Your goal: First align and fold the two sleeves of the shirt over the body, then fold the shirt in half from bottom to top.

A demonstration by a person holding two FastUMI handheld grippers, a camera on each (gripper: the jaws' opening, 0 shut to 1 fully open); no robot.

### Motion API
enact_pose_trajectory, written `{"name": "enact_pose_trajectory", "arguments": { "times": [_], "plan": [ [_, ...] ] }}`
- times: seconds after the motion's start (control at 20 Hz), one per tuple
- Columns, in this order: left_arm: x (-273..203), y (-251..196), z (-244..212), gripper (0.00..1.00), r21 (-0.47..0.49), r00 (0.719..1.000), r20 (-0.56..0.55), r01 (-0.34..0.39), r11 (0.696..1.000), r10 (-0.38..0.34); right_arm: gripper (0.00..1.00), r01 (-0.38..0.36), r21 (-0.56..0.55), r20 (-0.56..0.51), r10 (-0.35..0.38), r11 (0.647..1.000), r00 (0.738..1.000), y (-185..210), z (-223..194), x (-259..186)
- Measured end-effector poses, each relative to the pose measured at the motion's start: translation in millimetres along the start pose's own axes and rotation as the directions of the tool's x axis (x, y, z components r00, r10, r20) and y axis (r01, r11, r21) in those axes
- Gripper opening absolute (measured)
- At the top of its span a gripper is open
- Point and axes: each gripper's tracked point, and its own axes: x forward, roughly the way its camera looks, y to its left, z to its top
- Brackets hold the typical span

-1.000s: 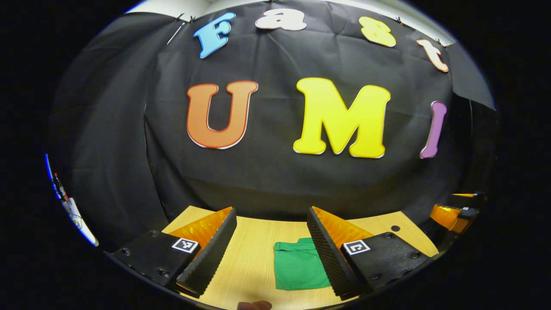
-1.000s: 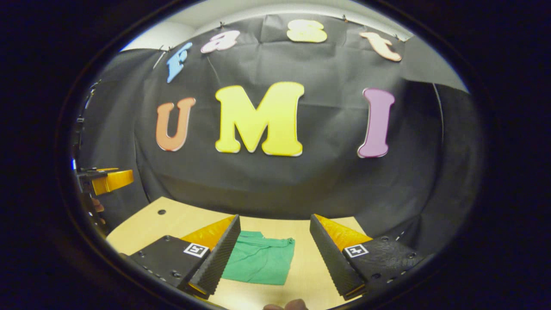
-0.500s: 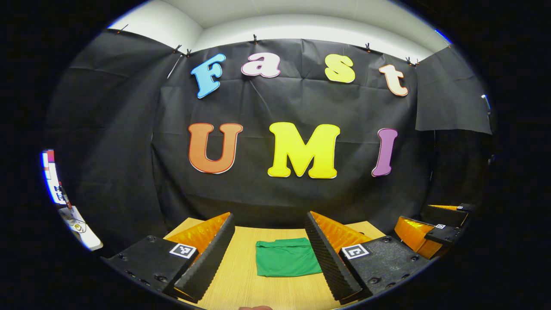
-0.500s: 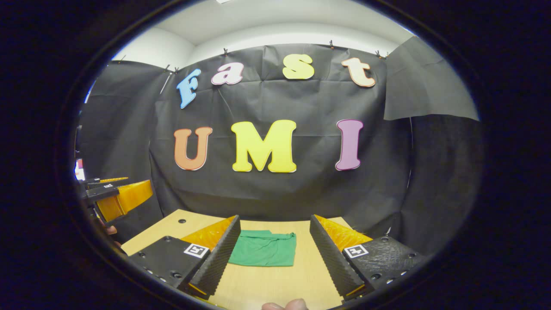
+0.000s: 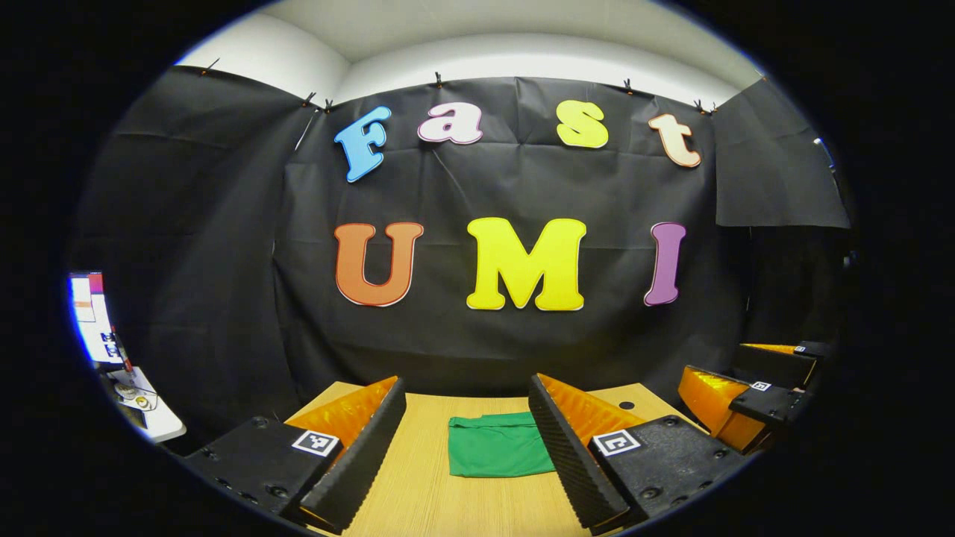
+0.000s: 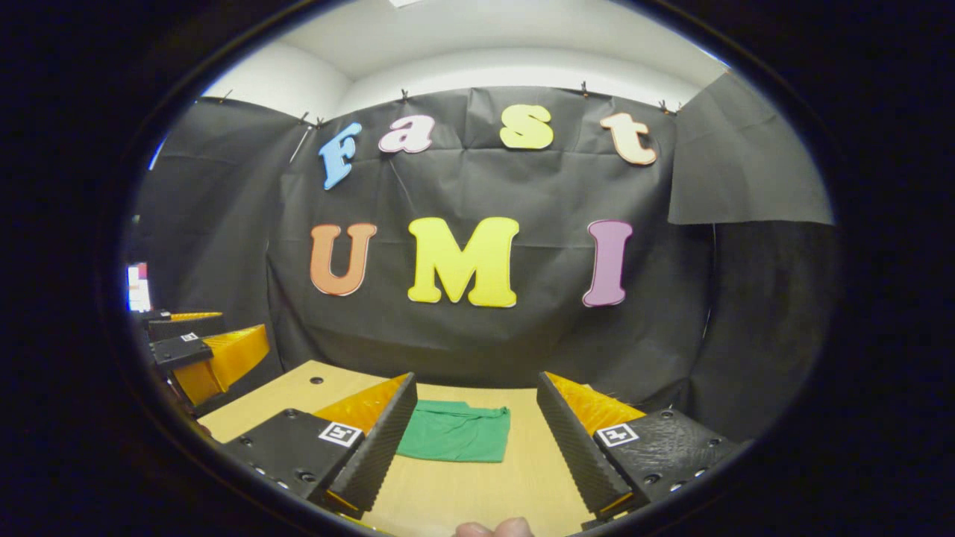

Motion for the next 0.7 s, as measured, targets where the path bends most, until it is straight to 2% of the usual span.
{"name": "enact_pose_trajectory", "arguments": {
  "times": [0.1,0.15,0.2,0.7],
  "plan": [
    [-0.2,0.3,-1.2,1.0,-0.001,1.0,0.002,-0.003,1.0,0.003,0.98,-0.003,-0.001,0.014,0.003,1.0,1.0,1.1,3.3,-0.9],
    [0.3,0.5,-2.2,0.96,-0.001,1.0,0.003,-0.007,1.0,0.007,0.98,-0.006,0.0,0.018,0.006,1.0,1.0,2.7,3.6,-1.4],
    [-1.2,-0.1,-2.9,1.0,-0.002,1.0,0.006,-0.005,1.0,0.005,0.98,-0.007,-0.002,0.024,0.007,1.0,1.0,3.2,4.9,-2.8],
    [0.7,-4.7,-6.6,1.0,-0.004,1.0,0.007,0.018,1.0,-0.018,0.98,0.005,0.027,0.028,-0.006,1.0,1.0,1.3,4.6,-6.5]
  ]
}}
